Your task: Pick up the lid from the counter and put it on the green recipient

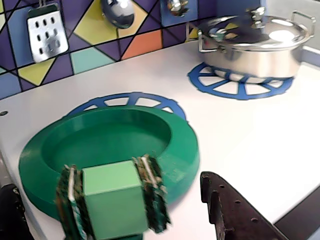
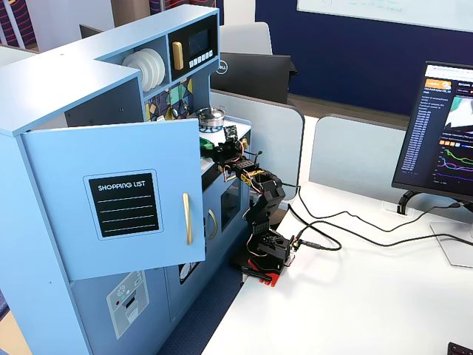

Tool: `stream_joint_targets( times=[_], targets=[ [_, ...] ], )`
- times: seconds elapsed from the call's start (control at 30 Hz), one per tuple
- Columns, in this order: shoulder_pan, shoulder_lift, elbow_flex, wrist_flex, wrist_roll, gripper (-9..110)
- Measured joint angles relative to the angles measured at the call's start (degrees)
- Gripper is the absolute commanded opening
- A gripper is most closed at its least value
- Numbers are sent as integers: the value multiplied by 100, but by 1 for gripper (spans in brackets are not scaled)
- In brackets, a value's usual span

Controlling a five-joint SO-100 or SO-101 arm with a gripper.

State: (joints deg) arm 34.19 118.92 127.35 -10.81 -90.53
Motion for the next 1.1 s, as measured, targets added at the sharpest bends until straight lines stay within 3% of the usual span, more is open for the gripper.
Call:
stream_joint_targets(
  times=[0.37,0.6,1.1],
  targets=[
    [-114,-844,-624,-123,-53,33],
    [-246,-1037,-756,-185,-246,0],
    [-396,-1046,-800,-483,-290,0]
  ],
)
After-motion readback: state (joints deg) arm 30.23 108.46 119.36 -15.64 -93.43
